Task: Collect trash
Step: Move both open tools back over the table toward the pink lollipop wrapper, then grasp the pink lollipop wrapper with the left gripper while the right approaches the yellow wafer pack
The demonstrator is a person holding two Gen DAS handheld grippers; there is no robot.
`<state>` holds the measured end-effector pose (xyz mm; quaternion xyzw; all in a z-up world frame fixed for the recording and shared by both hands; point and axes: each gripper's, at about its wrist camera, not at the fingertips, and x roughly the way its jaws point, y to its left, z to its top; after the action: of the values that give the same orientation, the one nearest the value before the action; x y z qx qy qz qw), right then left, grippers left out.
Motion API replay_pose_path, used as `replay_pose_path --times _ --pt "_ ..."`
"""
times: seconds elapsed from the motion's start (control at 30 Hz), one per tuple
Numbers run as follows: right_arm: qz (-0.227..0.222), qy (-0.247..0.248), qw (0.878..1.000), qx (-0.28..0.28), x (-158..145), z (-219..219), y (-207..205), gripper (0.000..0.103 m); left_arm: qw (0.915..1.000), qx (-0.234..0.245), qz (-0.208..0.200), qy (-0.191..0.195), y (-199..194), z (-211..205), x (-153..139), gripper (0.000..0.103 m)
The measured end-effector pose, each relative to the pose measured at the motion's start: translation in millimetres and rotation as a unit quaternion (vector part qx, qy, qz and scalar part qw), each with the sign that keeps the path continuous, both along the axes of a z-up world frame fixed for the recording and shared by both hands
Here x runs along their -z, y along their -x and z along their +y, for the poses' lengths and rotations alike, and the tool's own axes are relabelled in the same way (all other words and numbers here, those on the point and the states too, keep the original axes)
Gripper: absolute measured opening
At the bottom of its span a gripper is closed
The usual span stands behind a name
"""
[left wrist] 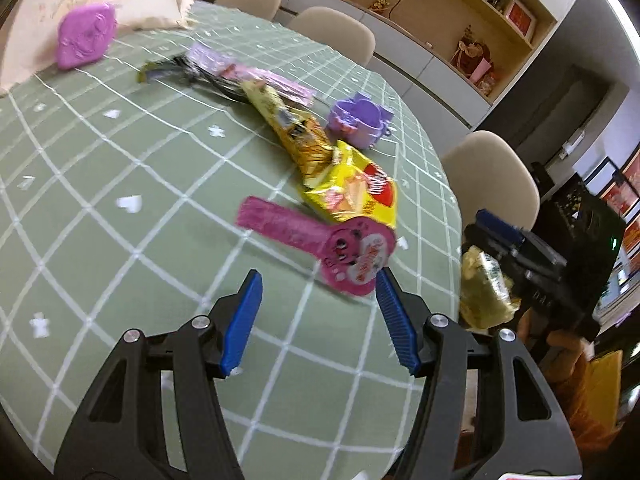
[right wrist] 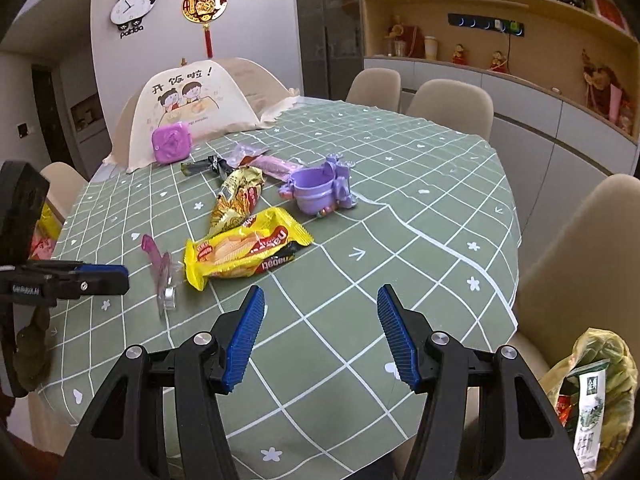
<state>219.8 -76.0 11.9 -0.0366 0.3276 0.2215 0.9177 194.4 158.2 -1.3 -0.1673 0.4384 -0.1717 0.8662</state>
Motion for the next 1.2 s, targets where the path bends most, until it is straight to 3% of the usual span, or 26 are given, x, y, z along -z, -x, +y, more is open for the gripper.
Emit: replay_pose_path --times 0.17,0.37,0.53,0.67,0.77,0.83,0.9,1.07,1.2 --pt "0.005 -0.007 1.0 0.002 7.9 -6.2 -0.2 0.056 0.9991 -0.014 0.032 0.025 -25.4 -19.1 7.8 0.057" --pt "0.003 -0.009 1.0 0.006 17.4 -10.3 0.5 0.056 0.9993 -0.033 0.012 -0.015 -45.1 -37.3 6.3 0.059" --pt "0.009 -0.022 1.0 -0.003 20.4 -8.9 -0.4 0.056 0.9988 -0.027 0.0 -0.042 -48.5 -33.6 8.2 0.039" --pt "0.011 -0.031 0.999 -0.013 18.1 3.7 -4.4 0.056 0.9965 -0.035 -0.01 -0.076 -41.0 -14.5 8.5 0.033" --pt "0.011 -0.033 0.999 -0.026 14.9 20.6 -7.9 0.056 0.9959 -0.047 -0.01 -0.077 -36.5 6.6 9.1 0.034" --pt "0.007 -0.031 0.999 -0.037 11.5 36.6 -9.6 0.056 0.9957 -0.054 -0.009 -0.075 -33.3 16.9 8.1 0.045" --pt "0.004 -0.028 0.998 -0.049 9.4 49.9 -10.4 0.056 0.9959 -0.054 -0.013 -0.071 -28.0 23.5 6.6 0.049" --pt "0.011 0.029 0.996 -0.082 17.3 82.1 -20.0 0.056 0.9958 -0.034 -0.03 -0.079 -12.3 26.9 3.1 0.05" --pt "0.018 0.057 0.996 -0.064 28.7 76.2 -27.7 0.056 0.9945 -0.01 -0.048 -0.093 -1.4 20.7 -0.9 0.056"
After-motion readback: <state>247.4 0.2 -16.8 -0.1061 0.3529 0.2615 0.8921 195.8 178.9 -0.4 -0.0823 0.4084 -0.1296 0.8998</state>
